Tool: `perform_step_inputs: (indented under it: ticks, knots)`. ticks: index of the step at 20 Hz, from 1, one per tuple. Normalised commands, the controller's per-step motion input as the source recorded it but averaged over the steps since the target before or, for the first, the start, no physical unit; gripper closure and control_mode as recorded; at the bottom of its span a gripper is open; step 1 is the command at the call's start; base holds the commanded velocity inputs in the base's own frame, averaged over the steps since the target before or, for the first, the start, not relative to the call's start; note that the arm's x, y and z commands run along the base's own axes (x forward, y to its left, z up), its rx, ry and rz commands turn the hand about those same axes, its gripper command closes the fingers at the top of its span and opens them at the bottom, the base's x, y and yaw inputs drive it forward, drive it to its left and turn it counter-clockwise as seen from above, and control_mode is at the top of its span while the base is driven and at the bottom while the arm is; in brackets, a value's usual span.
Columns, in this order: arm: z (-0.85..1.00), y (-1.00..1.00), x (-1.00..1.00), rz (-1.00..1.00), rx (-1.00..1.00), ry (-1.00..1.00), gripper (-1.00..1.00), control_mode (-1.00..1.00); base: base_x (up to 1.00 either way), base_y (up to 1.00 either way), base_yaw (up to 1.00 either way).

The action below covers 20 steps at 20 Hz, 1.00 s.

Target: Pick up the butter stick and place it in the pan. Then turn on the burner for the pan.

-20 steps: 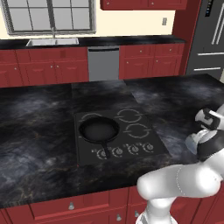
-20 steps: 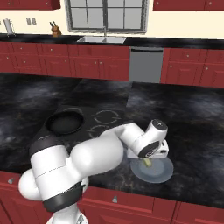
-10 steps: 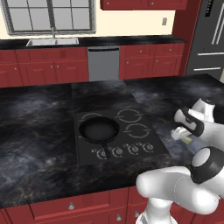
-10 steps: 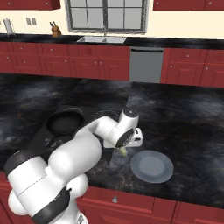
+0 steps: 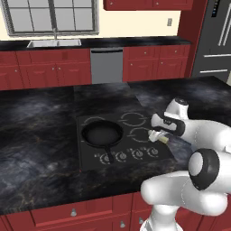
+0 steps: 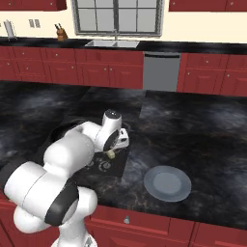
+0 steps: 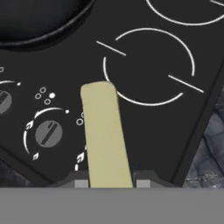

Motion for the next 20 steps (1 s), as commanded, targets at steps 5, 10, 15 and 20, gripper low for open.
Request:
perform_step_inputs:
  ticks: [5,10,15,20]
  knots:
    - [0.14,0.99,0.61,0.16,0.0,0.02,1.0,-1.0,0.0,0.0,0.0]
    - [0.03,1.0,0.55,0.13,0.0,0.01,1.0,-1.0,0.0,0.0,0.0]
    - [0.0,0.88,0.47,0.07,-0.02,0.01,1.0,-1.0,0.0,0.0,0.0]
    - [-0.1,0.12,0.04,0.0,-0.02,0.01,1.0,-1.0,0.0,0.0,0.0]
